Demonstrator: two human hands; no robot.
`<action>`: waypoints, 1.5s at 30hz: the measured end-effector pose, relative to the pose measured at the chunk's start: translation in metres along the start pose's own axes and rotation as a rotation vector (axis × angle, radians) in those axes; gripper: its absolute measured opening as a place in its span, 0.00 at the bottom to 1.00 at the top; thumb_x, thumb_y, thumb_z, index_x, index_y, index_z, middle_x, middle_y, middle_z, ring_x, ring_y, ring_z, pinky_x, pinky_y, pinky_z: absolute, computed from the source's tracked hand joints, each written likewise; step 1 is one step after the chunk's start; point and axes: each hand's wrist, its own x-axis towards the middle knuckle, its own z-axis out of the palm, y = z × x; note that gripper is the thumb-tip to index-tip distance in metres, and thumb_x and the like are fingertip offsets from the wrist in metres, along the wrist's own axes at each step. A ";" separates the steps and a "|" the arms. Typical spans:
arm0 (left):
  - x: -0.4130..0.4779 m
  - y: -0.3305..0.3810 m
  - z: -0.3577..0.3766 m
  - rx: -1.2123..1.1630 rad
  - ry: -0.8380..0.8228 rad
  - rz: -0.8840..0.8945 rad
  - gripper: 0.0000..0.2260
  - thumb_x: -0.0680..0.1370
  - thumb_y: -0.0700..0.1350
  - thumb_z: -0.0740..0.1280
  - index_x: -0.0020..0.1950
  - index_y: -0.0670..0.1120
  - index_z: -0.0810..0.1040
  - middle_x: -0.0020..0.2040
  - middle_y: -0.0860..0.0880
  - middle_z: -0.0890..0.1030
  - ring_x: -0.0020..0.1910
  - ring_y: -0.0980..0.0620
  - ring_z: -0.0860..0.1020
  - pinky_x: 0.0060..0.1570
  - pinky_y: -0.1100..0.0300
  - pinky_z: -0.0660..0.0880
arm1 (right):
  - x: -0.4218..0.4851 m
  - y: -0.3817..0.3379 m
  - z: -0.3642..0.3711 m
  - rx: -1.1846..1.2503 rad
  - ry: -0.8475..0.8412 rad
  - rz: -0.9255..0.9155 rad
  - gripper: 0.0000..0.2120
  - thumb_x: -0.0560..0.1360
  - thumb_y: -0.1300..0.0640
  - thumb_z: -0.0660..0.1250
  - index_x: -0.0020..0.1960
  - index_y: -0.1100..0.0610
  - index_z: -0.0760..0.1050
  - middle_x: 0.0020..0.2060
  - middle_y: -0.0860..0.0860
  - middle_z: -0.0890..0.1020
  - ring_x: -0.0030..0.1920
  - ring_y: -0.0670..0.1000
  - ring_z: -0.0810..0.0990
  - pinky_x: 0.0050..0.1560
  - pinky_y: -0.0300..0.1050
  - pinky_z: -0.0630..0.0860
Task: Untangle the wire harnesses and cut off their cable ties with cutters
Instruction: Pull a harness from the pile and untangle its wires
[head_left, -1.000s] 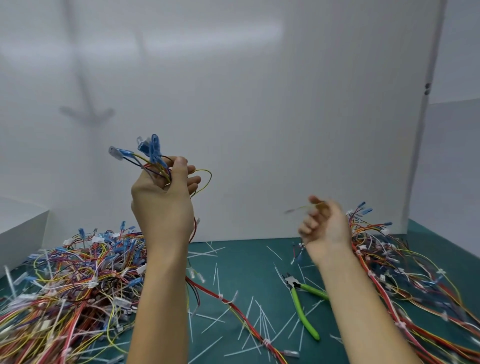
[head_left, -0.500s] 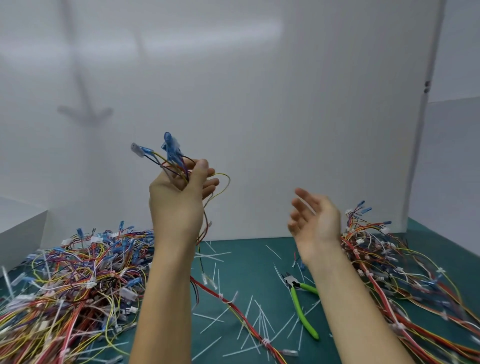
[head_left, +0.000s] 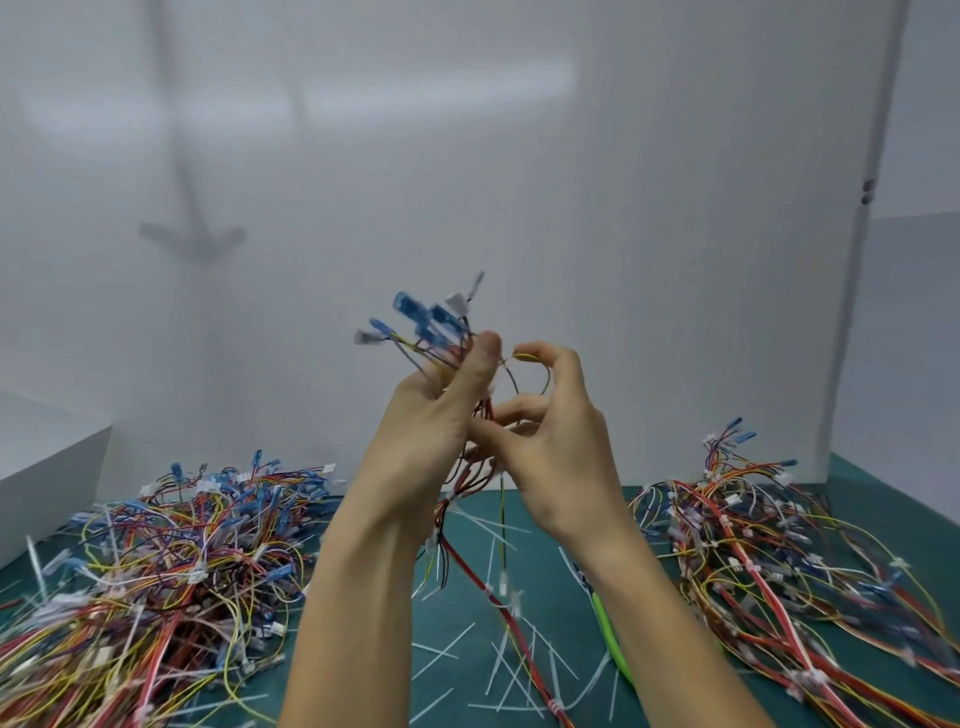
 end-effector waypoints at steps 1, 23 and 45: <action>0.001 -0.001 -0.001 0.017 0.013 -0.010 0.20 0.71 0.60 0.69 0.55 0.46 0.81 0.47 0.54 0.81 0.40 0.66 0.80 0.34 0.75 0.74 | 0.001 -0.001 -0.002 0.017 0.042 -0.002 0.28 0.69 0.59 0.78 0.60 0.45 0.65 0.37 0.49 0.86 0.33 0.47 0.85 0.39 0.43 0.82; 0.003 0.001 -0.009 0.201 0.407 0.373 0.03 0.74 0.49 0.75 0.45 0.56 0.85 0.46 0.55 0.86 0.47 0.56 0.83 0.48 0.62 0.76 | 0.006 -0.006 -0.030 0.164 -0.035 0.097 0.05 0.77 0.57 0.69 0.49 0.50 0.84 0.36 0.56 0.86 0.37 0.58 0.85 0.41 0.53 0.82; -0.005 0.004 -0.043 -0.083 0.033 0.071 0.10 0.66 0.45 0.74 0.46 0.48 0.88 0.43 0.44 0.86 0.43 0.52 0.84 0.45 0.66 0.79 | 0.006 -0.020 -0.045 0.408 0.209 0.285 0.10 0.68 0.54 0.76 0.46 0.56 0.82 0.36 0.56 0.87 0.33 0.50 0.85 0.33 0.38 0.80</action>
